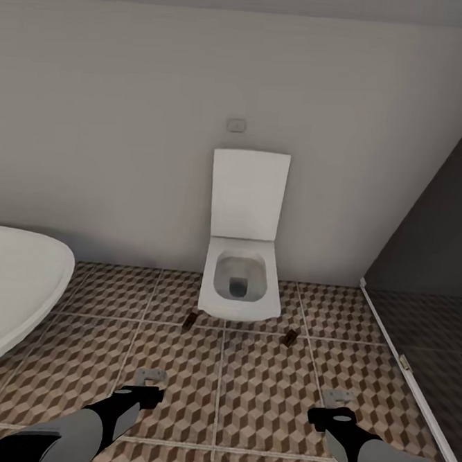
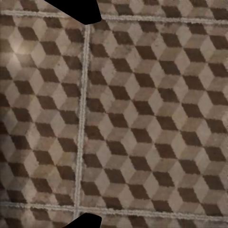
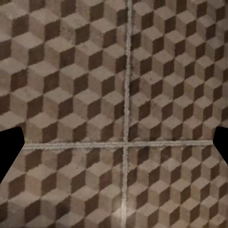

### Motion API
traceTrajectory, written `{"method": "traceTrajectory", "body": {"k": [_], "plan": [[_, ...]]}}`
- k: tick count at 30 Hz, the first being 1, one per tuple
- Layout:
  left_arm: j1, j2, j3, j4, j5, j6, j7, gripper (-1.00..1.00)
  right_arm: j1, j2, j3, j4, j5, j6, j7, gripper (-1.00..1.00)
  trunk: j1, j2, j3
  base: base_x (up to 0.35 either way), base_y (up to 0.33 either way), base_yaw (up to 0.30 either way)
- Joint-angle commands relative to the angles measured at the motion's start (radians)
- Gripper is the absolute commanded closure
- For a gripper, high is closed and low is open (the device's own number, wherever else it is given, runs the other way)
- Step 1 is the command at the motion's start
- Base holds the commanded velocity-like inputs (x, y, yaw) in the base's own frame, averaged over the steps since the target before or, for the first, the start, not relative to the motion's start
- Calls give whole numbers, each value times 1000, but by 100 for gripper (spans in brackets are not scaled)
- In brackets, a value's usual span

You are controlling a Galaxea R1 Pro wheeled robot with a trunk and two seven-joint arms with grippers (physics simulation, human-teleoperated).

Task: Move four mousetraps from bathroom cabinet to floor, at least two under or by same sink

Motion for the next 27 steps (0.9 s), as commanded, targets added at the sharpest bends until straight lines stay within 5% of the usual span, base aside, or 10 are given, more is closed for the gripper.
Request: {"method": "traceTrajectory", "body": {"k": [1, 27], "plan": [[0, 0, 5, 0, -3, 1, 3, -100, -1, 0, 8, 3, -6, -4, -2, -100, -4, 7, 3, 0, 0, 0], [0, 0, 5, 0, -3, 1, 3, -100, -1, 0, 8, 2, -6, -4, -2, -100, -104, 189, 84, 0, 0, 0]]}}
